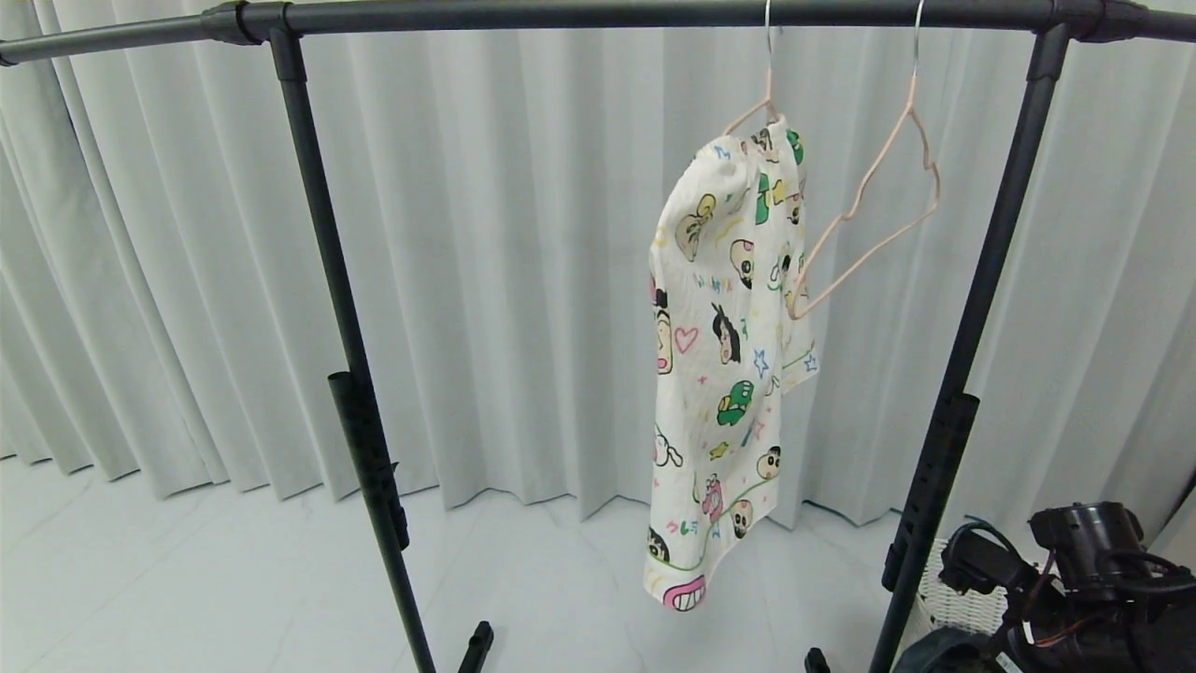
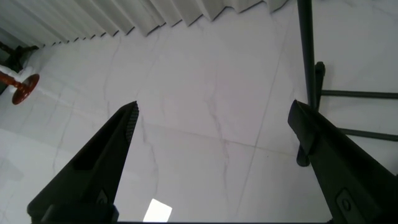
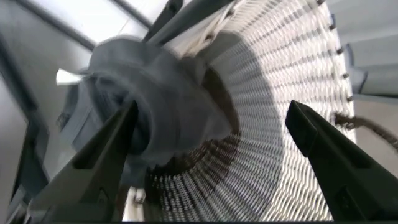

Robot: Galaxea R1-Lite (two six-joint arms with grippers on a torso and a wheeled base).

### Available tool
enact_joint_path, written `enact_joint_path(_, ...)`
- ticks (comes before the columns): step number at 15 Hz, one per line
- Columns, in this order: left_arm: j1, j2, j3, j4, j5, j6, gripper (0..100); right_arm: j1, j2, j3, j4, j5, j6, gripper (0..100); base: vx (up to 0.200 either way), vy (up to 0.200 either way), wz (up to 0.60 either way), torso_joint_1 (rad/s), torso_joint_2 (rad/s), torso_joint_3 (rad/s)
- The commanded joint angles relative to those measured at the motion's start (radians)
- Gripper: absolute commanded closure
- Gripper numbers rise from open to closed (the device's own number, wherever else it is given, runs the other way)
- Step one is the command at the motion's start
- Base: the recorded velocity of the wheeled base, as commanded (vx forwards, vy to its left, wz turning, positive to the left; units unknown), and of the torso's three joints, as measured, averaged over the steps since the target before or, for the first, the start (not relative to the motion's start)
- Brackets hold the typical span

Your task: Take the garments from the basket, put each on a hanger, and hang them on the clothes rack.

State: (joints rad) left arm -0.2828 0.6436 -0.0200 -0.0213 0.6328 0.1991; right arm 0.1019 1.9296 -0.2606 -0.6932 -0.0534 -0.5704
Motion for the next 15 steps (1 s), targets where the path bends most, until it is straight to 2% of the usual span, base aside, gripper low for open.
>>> enact_joint_path(1, 0.001, -0.001, 0.0, 0.0, 0.001, 0.0, 0, 0.015, 0.011, 0.001, -0.02, -0.009, 0.0, 100, 0.0, 0.0, 0.0, 0.0, 0.0, 0.0)
enact_joint_path(4, 0.001, -0.005, 0.002, 0.0, 0.001, 0.0, 0, 0.045, -0.018, 0.004, -0.062, -0.032, 0.006, 100, 0.0, 0.0, 0.0, 0.0, 0.0, 0.0)
enact_joint_path(7, 0.001, -0.009, 0.0, 0.0, 0.001, 0.002, 0, 0.084, -0.092, -0.005, -0.058, -0.034, 0.014, 100, -0.2, 0.0, 0.0, 0.006, 0.0, -0.002)
enact_joint_path(15, 0.001, -0.05, 0.0, 0.0, 0.001, 0.002, 0, 0.202, -0.235, 0.001, -0.031, -0.034, 0.103, 100, -0.2, 0.0, 0.0, 0.004, 0.0, 0.003)
